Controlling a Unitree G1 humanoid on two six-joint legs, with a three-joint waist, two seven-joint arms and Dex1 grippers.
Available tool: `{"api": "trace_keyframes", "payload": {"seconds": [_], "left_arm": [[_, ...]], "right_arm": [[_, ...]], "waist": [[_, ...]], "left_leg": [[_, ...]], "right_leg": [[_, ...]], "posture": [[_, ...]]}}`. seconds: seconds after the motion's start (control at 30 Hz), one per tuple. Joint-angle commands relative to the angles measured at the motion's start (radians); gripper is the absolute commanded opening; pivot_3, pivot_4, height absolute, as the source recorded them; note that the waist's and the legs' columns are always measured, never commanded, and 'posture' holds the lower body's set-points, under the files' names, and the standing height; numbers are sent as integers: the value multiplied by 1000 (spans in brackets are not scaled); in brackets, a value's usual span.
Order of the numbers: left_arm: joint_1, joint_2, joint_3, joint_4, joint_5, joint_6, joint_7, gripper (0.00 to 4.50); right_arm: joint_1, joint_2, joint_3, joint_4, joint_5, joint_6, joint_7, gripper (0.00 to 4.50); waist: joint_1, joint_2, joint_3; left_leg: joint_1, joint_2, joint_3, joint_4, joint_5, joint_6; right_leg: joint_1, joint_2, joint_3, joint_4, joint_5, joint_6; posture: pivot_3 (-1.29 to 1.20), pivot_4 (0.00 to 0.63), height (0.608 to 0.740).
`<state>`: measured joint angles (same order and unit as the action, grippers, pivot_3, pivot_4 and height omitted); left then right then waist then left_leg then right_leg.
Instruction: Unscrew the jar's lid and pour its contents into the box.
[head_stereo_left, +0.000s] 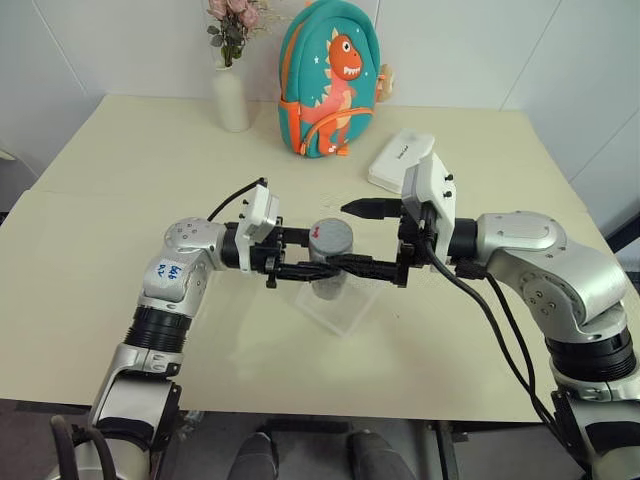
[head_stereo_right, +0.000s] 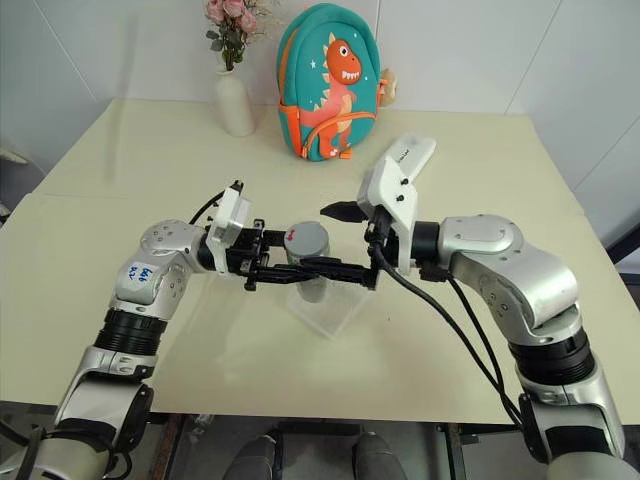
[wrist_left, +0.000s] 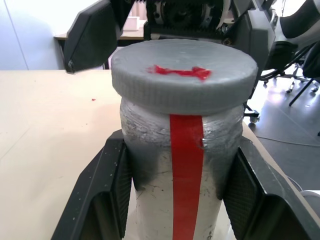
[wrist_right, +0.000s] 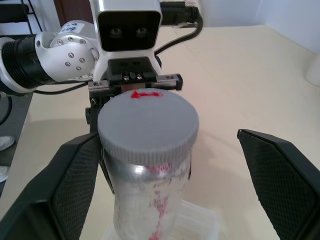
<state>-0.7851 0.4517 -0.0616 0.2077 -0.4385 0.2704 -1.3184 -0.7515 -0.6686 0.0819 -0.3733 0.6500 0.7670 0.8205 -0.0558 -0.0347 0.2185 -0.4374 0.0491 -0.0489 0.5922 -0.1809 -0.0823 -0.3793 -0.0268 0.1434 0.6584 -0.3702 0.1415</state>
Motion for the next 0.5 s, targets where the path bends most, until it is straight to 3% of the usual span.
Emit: {"api": "trace_keyframes", "payload": {"seconds": [0.03,0.5], "left_arm": [[1,6,5,-44,-21,-24,-31,2070],[-4,8,10,-13,-8,-38,-46,2070]], "right_arm": [[1,-32,-75,10,-15,3,-25,4472],[52,-107,-157,-102,119,107,21,4472]], "waist": [[0,0,0],[1,0,0]], "left_leg": [[0,0,0,0,0,0],[0,0,0,0,0,0]], "right_leg": [[0,0,0,0,0,0],[0,0,0,0,0,0]], "posture": [[0,150,740],[0,150,740]]}}
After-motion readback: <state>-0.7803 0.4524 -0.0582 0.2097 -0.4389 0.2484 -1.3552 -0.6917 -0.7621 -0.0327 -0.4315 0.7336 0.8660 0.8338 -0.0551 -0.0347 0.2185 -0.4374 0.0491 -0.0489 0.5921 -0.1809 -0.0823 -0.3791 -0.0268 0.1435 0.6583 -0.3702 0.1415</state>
